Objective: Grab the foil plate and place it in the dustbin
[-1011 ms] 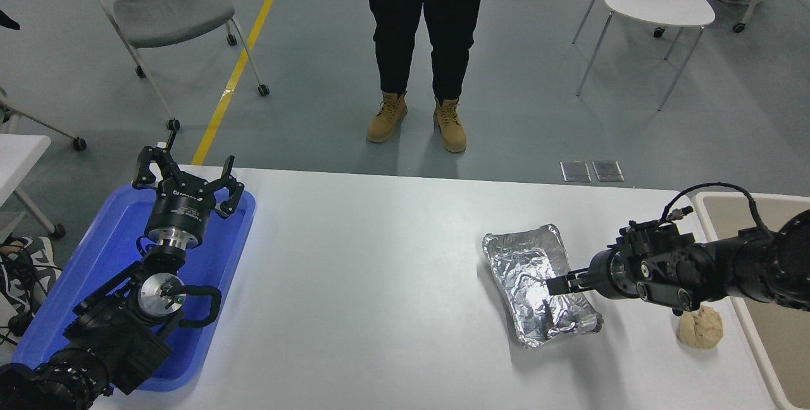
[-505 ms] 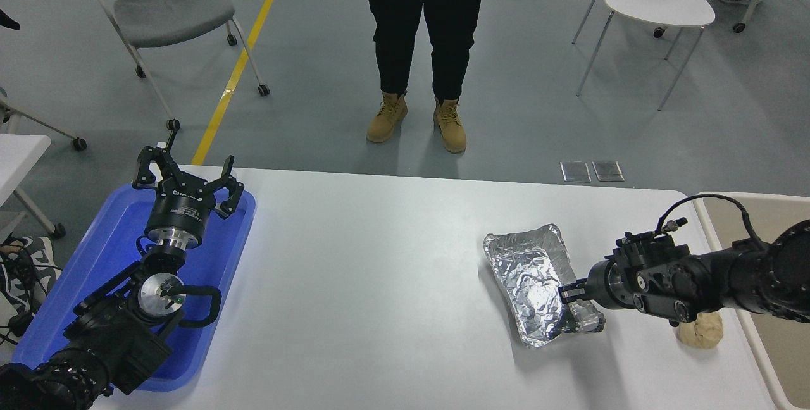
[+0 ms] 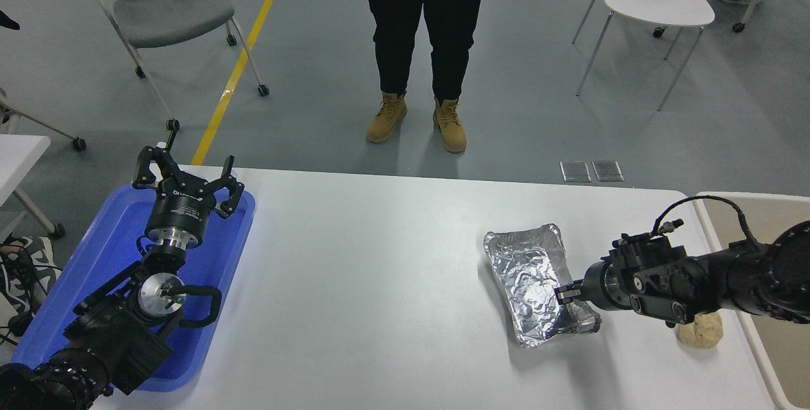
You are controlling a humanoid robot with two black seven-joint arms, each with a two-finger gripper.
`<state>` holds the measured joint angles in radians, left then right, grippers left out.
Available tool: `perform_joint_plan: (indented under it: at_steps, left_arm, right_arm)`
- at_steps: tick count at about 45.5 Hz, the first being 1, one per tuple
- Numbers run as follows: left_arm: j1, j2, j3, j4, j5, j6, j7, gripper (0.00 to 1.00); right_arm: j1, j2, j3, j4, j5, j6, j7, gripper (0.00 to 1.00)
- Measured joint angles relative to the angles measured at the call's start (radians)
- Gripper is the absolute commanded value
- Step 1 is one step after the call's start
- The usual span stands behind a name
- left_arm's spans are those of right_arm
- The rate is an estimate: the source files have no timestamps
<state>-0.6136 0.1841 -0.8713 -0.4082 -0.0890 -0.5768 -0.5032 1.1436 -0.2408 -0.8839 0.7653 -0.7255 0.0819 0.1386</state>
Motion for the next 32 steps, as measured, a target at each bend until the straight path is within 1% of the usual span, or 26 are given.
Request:
perform_joint_plan:
  at_steps: [5, 14, 22, 32]
  left_arm:
    - [0.0, 0.0, 0.0, 0.0, 0.0, 0.0, 0.0, 1.0]
    - [0.0, 0.0, 0.0, -0.001, 0.0, 0.0, 0.0, 1.0]
    - [0.0, 0.0, 0.0, -0.001, 0.0, -0.001, 0.001, 1.0]
    - [0.0, 0.0, 0.0, -0.001, 0.0, -0.002, 0.001, 1.0]
  right_arm:
    - [0.042, -0.033, -0.009, 0.039, -0.003, 0.003, 0.001, 0.0]
    - [0.183, -0.136, -0.053, 0.191, -0.026, 0.007, 0.001, 0.0]
    - [0.354, -0.223, -0.127, 0.363, -0.035, 0.012, 0.001, 0.0]
    - [0.592, -0.289, -0.221, 0.55, -0.033, 0.049, 0.001, 0.0]
